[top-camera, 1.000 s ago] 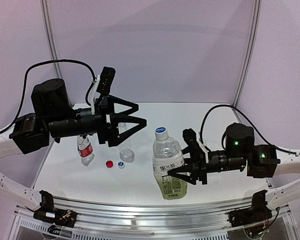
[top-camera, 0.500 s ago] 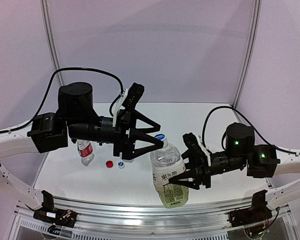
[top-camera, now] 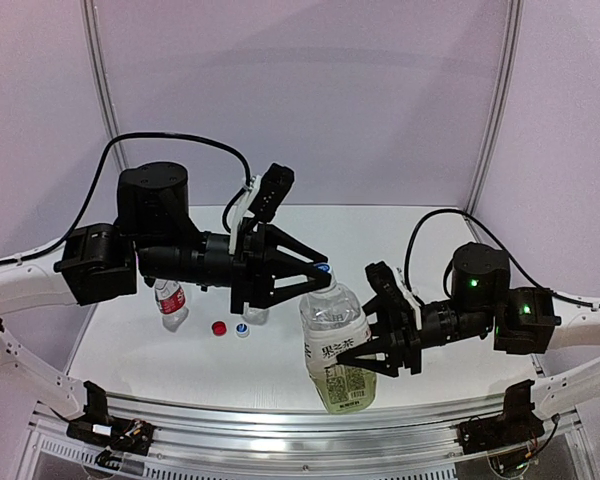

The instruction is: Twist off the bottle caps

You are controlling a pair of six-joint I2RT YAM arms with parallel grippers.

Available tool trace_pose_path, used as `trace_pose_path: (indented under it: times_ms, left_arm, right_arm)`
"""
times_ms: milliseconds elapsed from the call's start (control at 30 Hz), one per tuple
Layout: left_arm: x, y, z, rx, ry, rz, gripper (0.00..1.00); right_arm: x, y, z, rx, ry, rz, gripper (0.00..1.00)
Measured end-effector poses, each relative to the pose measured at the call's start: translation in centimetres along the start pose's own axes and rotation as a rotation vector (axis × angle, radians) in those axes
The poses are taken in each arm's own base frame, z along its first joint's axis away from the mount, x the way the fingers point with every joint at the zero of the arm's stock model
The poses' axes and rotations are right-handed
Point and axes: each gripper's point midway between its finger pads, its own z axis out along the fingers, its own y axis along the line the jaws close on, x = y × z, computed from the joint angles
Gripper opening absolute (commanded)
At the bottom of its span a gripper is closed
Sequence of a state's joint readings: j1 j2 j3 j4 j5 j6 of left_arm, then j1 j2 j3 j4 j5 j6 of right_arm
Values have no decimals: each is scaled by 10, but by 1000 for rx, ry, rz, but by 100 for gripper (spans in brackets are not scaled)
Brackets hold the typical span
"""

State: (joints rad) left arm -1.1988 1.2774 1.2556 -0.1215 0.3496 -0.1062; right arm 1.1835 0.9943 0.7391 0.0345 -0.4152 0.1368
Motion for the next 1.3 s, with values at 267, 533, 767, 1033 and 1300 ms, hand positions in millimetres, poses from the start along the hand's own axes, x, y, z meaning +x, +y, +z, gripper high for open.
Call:
trace_pose_path:
  times_ms: [267, 533, 767, 1033, 1300]
  left_arm:
    - [-5, 35, 8, -307, -16, -110, 22]
    - [8, 80, 21, -648, -47, -232, 43]
    - [13, 72, 24, -663, -26, -199, 80]
    - [-11, 39, -11, -516, -50, -68, 92]
    - [-26, 15, -45, -346, -83, 19, 87]
  right_arm:
    - [-4, -33, -3, 193, -23, 9, 23]
    - [6, -75, -13, 438, 8, 31, 22]
    - [5, -77, -15, 454, 7, 29, 22]
    - [7, -61, -8, 354, 17, 29, 22]
    - [3, -29, 0, 161, 15, 22, 22]
